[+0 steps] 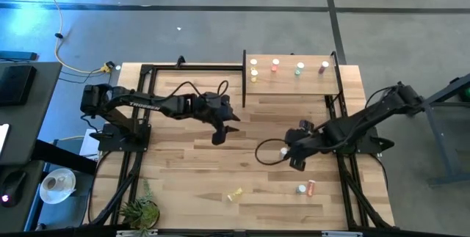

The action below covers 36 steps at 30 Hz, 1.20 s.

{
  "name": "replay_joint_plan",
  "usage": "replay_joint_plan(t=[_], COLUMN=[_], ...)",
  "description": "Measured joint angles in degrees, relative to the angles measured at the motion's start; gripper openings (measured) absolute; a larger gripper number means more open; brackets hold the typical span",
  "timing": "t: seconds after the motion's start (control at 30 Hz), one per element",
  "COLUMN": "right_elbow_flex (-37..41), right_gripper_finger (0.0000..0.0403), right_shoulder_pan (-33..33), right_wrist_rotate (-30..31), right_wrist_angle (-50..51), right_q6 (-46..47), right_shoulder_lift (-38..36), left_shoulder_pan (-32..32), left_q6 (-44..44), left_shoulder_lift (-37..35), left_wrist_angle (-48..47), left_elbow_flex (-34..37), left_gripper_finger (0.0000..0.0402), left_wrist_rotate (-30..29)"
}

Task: Pick and place medicine bottles onto shelf by color
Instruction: Put the right green pill bottle on the shelf aligned with the other green pill bottle

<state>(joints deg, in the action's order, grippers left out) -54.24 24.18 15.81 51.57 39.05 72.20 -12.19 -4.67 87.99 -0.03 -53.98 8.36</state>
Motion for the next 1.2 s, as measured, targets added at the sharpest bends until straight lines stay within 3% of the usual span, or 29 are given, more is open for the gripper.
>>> replay_joint_plan(t=[0.23, 0.73, 1.2], right_elbow_flex=[0.0, 0.0, 0.0], right_gripper_finger=[0.0228, 0.0227, 0.0226], right_shoulder_pan=[0.0, -0.2, -0.2], right_wrist_rotate=[-1.4, 0.3, 1.6], right_wrist_angle=[0.0, -1.7, -3.2], right_q6=[-3.5, -5.0, -4.3], right_shoulder_lift=[4.7, 11.5, 13.1], left_shoulder_pan=[0.3, 0.3, 0.3], left_q6=[0.0, 0.0, 0.0], left_shoulder_lift=[0.0, 0.0, 0.0], left_wrist_angle=[-0.1, -0.1, -0.4], left_elbow_flex=[0.0, 0.0, 0.0], left_gripper_finger=[0.0184, 0.0184, 0.0184], left_wrist_rotate=[0.0, 0.0, 0.0])
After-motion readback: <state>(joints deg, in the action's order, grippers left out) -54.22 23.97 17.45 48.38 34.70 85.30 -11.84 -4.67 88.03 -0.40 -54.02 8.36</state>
